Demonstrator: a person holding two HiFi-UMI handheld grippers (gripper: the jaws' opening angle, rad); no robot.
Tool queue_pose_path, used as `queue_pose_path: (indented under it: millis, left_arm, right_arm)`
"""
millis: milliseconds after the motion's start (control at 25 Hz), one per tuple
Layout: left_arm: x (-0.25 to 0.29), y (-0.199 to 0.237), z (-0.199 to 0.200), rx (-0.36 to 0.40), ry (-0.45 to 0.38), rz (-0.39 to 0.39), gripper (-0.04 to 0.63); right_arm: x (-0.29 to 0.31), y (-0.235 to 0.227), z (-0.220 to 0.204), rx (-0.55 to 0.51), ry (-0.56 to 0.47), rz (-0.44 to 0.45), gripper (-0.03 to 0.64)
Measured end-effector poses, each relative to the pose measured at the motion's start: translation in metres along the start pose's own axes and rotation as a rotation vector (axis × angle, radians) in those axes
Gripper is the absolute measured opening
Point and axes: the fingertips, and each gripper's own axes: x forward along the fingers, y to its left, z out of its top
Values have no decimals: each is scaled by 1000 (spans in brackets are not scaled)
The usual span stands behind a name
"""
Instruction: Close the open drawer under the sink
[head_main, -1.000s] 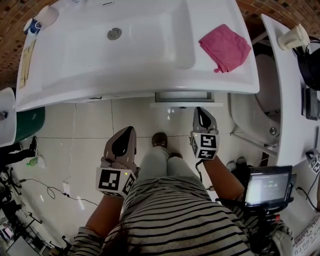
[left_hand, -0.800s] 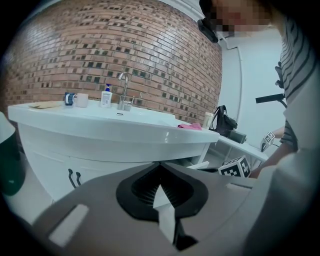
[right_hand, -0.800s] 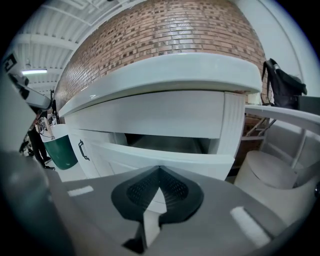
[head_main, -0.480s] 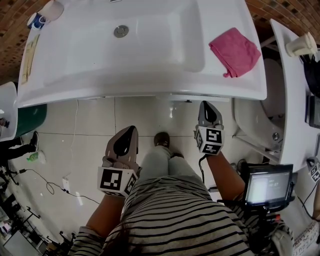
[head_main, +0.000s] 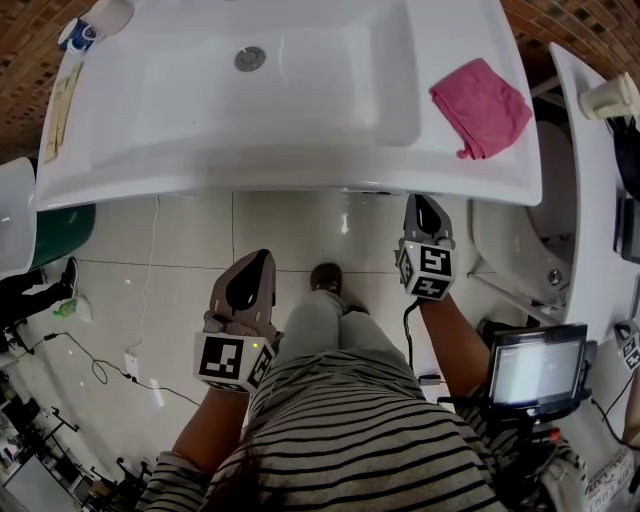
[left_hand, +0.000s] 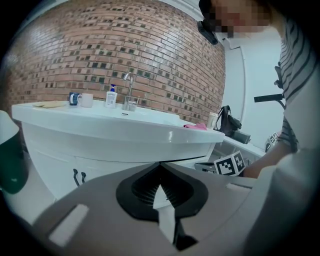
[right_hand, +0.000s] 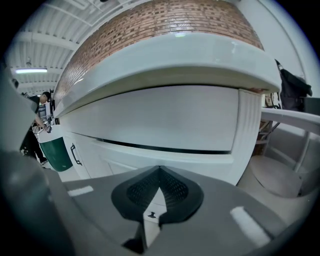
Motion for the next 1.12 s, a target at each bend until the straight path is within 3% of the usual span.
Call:
queue_pose_path:
  millis: [360, 600, 880, 1120]
  left_arm:
    - [-18, 11, 2, 5, -18, 34, 14]
    - [-45, 3, 8, -2, -33, 63, 14]
    - [-115, -50, 47, 22, -81, 51, 14]
    - [-195, -89, 67, 58, -131, 67, 14]
  right_arm:
    - [12, -6, 3, -5, -9, 28, 0]
    - [2, 8, 5, -18, 73, 68, 0]
    - [-122, 53, 48, -71, 38, 215, 0]
    - [-251, 66, 103, -13, -66, 258, 0]
